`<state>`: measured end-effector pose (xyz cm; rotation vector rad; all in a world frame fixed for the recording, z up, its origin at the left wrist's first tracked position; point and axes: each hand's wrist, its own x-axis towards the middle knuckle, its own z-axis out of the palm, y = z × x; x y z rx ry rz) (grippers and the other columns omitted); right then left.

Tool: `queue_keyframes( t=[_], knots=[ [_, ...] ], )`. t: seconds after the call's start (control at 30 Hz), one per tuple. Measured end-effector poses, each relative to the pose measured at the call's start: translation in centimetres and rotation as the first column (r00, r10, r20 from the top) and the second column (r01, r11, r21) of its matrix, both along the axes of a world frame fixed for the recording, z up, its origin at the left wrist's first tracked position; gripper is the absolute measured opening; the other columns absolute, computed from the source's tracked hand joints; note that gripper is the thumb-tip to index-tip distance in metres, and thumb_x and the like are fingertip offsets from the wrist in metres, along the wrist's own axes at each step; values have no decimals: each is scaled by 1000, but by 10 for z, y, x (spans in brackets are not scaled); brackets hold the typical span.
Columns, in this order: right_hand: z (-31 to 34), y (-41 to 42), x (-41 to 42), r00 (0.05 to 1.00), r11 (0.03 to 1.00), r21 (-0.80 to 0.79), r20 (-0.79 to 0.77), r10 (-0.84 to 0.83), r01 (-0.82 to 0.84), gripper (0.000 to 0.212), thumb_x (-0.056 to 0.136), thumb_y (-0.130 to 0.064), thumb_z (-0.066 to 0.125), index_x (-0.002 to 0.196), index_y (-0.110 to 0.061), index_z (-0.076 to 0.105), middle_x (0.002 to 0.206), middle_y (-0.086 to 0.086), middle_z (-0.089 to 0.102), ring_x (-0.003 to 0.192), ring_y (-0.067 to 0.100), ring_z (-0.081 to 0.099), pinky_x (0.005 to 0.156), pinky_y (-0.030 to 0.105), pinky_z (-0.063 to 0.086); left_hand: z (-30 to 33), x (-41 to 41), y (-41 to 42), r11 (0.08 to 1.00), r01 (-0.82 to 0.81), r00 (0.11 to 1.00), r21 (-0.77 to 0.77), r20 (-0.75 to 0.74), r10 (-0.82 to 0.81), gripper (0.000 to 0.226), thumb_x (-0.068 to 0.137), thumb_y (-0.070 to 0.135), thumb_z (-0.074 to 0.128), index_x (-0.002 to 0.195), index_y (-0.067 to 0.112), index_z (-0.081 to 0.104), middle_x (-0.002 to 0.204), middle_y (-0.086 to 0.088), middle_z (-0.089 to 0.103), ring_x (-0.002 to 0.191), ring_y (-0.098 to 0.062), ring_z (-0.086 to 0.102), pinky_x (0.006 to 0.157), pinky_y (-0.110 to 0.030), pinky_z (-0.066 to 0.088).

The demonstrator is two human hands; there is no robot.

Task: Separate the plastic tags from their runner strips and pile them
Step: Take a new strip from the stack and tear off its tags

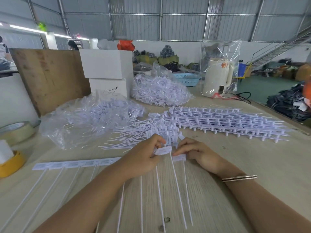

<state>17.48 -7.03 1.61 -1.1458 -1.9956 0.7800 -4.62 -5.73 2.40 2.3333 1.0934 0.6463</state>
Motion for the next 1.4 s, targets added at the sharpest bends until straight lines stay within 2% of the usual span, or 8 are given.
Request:
queue_keyframes(
  t=[0.13, 0.27, 0.47, 0.53, 0.63, 0.87, 1.13, 1.4],
  knots=[
    [0, -3, -6, 999, 968, 250, 50, 17, -29, 37, 75, 1, 55, 106, -19, 59, 98, 0, 53, 83, 8, 49, 74, 14, 38, -2, 7, -4, 999, -17, 999, 33, 52, 15, 33, 89, 11, 51, 113, 31, 42, 100, 12, 49, 62, 3, 45, 54, -14, 34],
    [-3, -3, -12, 993, 928, 370, 115, 1, -44, 44, 81, -25, 64, 119, -41, 47, 100, -8, 56, 80, 12, 54, 71, 32, 49, -5, 11, -6, 998, -7, 995, 56, 98, 2, 27, 88, 12, 53, 106, 29, 41, 90, 13, 49, 63, 6, 45, 54, -15, 31],
    [-1, -3, -13, 979, 818, 574, 174, -103, -16, 21, 80, -12, 67, 99, -21, 71, 79, -7, 63, 65, 8, 57, 58, 34, 50, -6, 10, -4, 1000, 0, 995, 24, 104, -2, 9, 95, 33, 49, 104, 32, 52, 94, 16, 58, 79, 3, 55, 66, -19, 39],
    [-1, -4, -10, 983, 828, 558, 113, -145, 58, 21, 81, -8, 66, 98, -20, 72, 81, -17, 59, 62, 10, 56, 57, 36, 50, -4, 6, 1, 995, -86, 994, 55, 72, 82, 23, 98, 36, 43, 86, 24, 58, 82, 4, 63, 77, -11, 60, 71, -33, 47],
    [-1, -5, -10, 982, 837, 544, 121, -143, 55, 19, 83, -13, 65, 100, -19, 71, 85, -27, 52, 62, 9, 54, 58, 34, 49, -7, 2, 6, 991, -104, 994, 85, -5, 105, 37, 96, 39, 44, 73, 13, 57, 65, 1, 56, 62, -13, 53, 65, -31, 42],
    [-4, -2, -12, 989, 892, 447, 86, -120, 69, 13, 83, -20, 69, 96, -21, 71, 77, -27, 55, 61, 0, 51, 60, 10, 37, -12, 2, 7, 992, -45, 999, 115, 22, 43, 26, 94, 38, 50, 73, 23, 51, 64, 6, 49, 57, -5, 41, 57, -26, 31],
    [1, -5, -12, 996, 956, 290, -86, -25, 50, 15, 82, -19, 64, 91, -9, 72, 82, -6, 67, 73, 1, 60, 68, 12, 43, -11, 4, 7, 984, -24, 997, 178, 81, 10, 22, 93, 36, 54, 72, 28, 50, 60, 9, 45, 56, -4, 41, 55, -25, 31],
    [1, -3, -9, 963, 960, 227, -247, -107, 165, 17, 83, -19, 60, 68, -26, 64, 62, -14, 61, 56, -3, 51, 60, 12, 39, -6, 1, 4, 972, 6, 996, 233, 84, -26, 22, 93, 35, 55, 73, 26, 51, 63, 8, 49, 58, -7, 43, 57, -32, 36]
  ],
)
